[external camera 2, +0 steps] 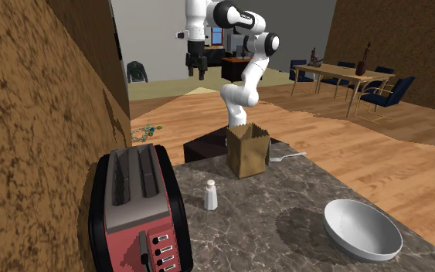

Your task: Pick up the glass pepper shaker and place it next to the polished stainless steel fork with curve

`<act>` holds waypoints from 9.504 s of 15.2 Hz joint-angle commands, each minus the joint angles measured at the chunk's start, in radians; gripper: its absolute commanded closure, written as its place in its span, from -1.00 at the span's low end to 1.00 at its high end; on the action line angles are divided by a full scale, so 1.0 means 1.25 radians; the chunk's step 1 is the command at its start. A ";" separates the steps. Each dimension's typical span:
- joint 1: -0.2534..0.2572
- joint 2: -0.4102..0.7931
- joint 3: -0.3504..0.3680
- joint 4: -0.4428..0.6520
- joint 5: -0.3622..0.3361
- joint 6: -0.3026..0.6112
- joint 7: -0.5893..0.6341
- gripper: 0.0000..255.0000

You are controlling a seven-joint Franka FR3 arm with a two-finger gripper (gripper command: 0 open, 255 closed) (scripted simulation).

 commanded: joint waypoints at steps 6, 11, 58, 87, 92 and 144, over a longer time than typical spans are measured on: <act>0.016 0.052 0.079 -0.033 0.046 0.081 0.098 -1.00; 0.029 0.132 0.156 -0.039 0.081 0.164 0.193 -1.00; 0.161 1.042 0.399 0.467 -0.226 0.443 0.827 1.00; 0.156 0.968 0.422 0.592 -0.176 0.257 0.780 1.00; 0.159 0.962 0.425 0.636 -0.171 0.207 0.772 1.00; 0.403 0.497 0.802 0.261 0.176 0.188 1.322 1.00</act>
